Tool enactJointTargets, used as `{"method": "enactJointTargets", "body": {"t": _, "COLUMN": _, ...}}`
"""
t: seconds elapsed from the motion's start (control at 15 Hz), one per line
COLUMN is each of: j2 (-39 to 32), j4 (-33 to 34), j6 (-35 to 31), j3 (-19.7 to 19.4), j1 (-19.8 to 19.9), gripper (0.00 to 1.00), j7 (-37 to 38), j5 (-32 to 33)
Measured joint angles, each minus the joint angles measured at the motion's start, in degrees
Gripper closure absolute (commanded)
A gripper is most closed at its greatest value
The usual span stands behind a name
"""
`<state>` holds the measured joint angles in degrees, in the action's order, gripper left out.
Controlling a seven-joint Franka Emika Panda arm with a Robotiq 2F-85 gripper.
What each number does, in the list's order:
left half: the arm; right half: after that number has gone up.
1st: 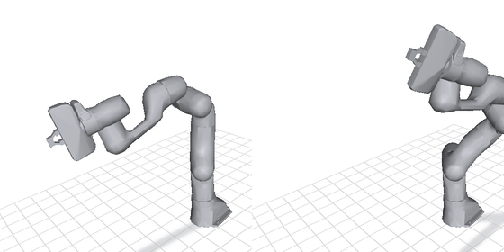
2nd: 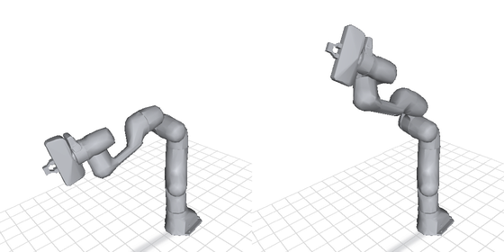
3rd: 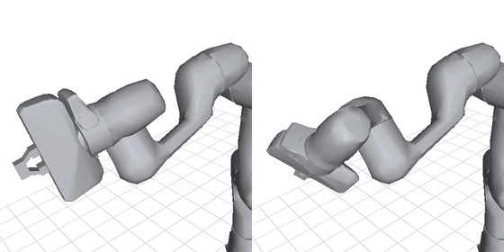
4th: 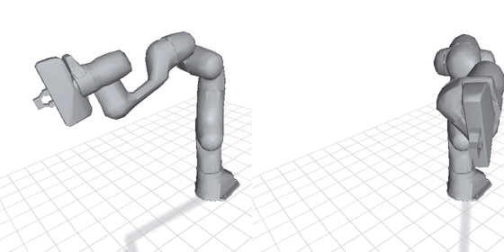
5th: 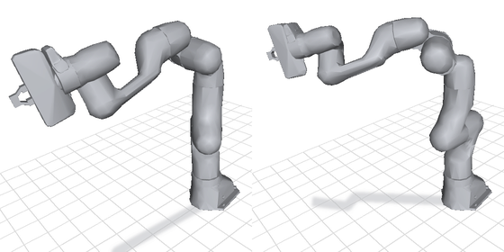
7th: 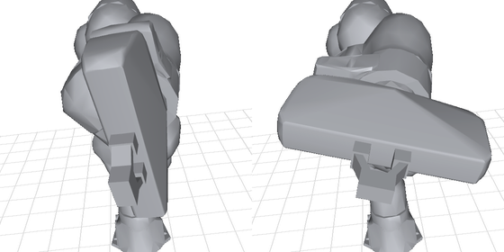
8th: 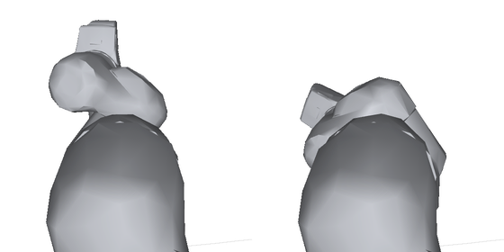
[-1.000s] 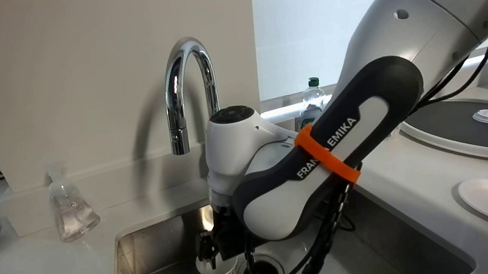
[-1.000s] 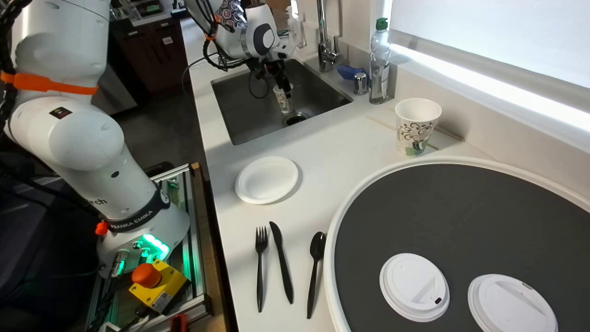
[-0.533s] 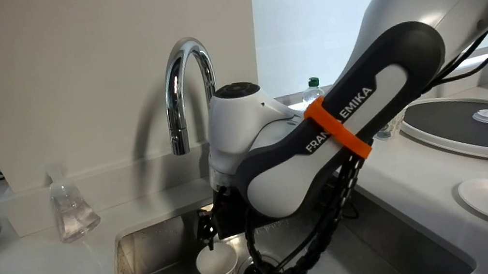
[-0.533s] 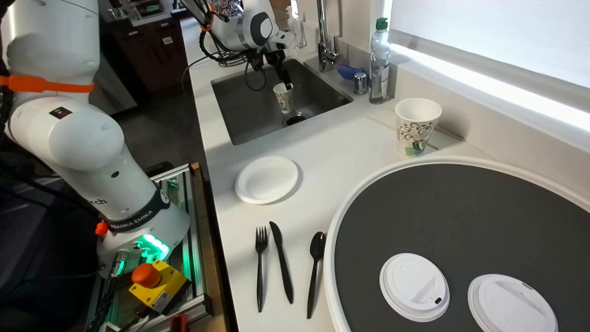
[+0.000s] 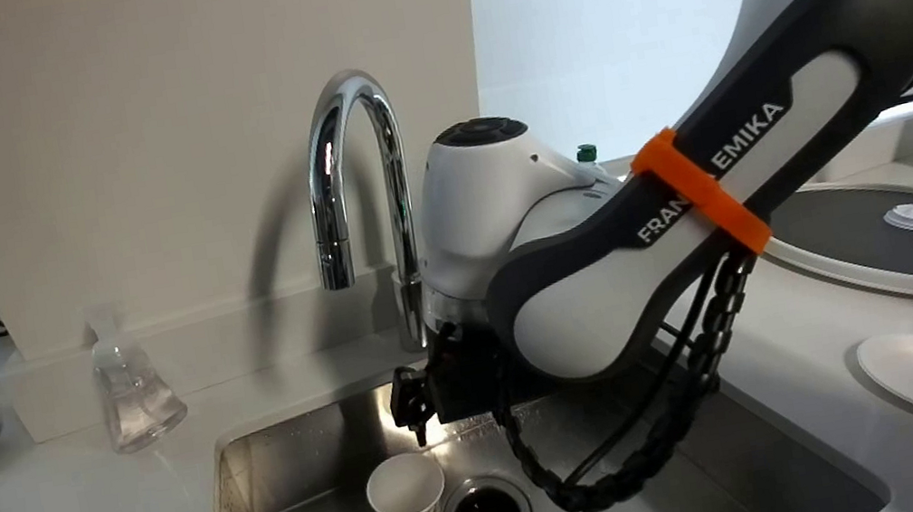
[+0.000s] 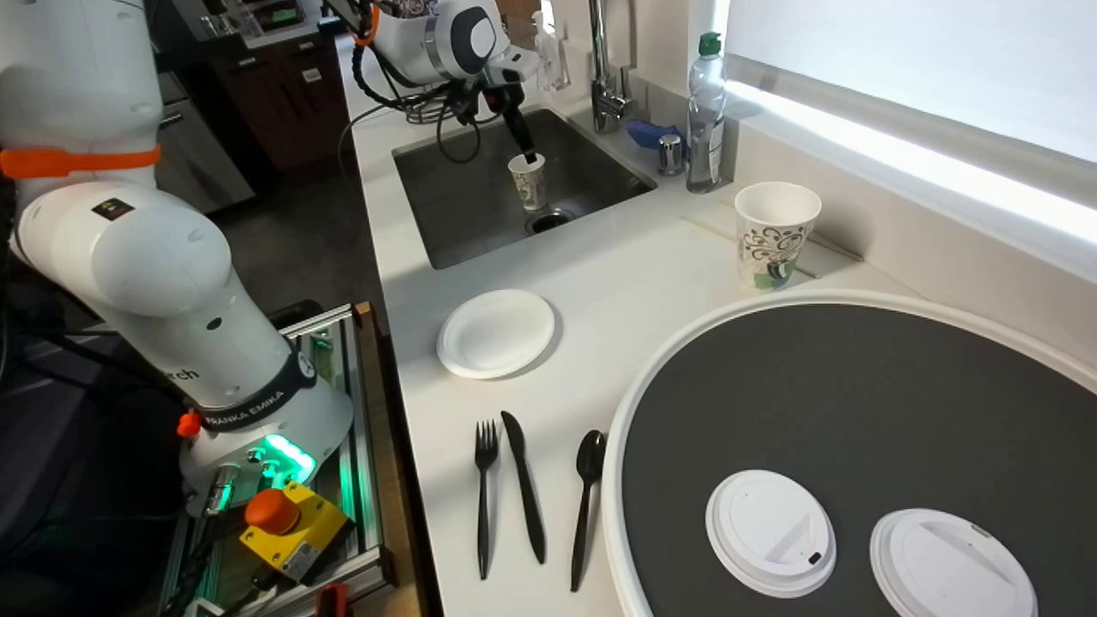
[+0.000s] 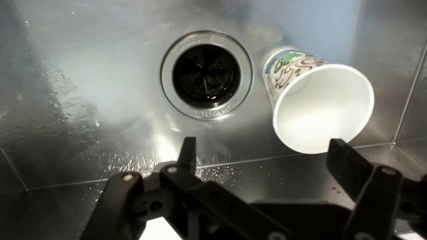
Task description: Move the cup to the left then open the faucet.
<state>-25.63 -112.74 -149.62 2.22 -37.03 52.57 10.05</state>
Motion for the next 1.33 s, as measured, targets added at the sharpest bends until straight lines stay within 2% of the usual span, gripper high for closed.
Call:
{"method": "enactJointTargets", "body": {"t": 0.2, "j2": 0.1, "j4": 0.3, "j6": 0.0, "j3": -0.5, "j1": 0.2, "gripper": 0.0, "j7": 0.8, "j5": 0.7}}
{"method": "enactJointTargets", "body": {"t": 0.6, "j2": 2.7, "j4": 0.3, "j6": -0.4, "j3": -6.9, "j1": 2.5, "gripper": 0.0, "j7": 6.0, "j5": 7.7}}
{"method": "enactJointTargets", "body": {"t": 0.93, "j2": 3.4, "j4": 0.5, "j6": -4.3, "j3": -7.5, "j1": 6.6, "gripper": 0.0, "j7": 6.7, "j5": 10.1}}
{"method": "enactJointTargets", "body": {"t": 1.33, "j2": 4.7, "j4": 0.6, "j6": -8.2, "j3": -7.5, "j1": 8.6, "gripper": 0.0, "j7": 7.1, "j5": 10.4}}
